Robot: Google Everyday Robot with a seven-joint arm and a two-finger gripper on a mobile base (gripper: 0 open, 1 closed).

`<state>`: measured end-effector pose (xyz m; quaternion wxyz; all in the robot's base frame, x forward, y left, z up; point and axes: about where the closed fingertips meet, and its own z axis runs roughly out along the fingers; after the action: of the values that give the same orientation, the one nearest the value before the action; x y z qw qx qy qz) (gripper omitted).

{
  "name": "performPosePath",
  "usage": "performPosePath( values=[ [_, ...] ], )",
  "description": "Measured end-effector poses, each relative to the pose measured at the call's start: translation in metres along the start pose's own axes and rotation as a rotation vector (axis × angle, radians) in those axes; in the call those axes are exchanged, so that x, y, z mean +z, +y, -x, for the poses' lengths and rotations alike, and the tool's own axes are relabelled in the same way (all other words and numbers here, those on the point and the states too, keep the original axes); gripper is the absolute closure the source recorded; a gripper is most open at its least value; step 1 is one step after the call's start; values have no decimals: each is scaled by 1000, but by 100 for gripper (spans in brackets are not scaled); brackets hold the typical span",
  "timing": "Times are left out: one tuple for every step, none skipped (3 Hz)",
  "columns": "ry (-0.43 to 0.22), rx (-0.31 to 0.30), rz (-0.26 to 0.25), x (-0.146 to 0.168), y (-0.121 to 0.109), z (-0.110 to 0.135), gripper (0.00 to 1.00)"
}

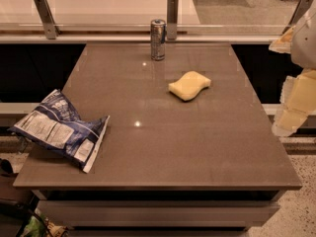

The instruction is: Pick blue chip bag

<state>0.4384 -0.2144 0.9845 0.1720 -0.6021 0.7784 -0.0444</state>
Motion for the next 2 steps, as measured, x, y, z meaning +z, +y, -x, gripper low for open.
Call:
performPosePath(
  values=[
    [0,0,0,0,0,0,0],
    [-58,4,9,6,1,10,0]
  ],
)
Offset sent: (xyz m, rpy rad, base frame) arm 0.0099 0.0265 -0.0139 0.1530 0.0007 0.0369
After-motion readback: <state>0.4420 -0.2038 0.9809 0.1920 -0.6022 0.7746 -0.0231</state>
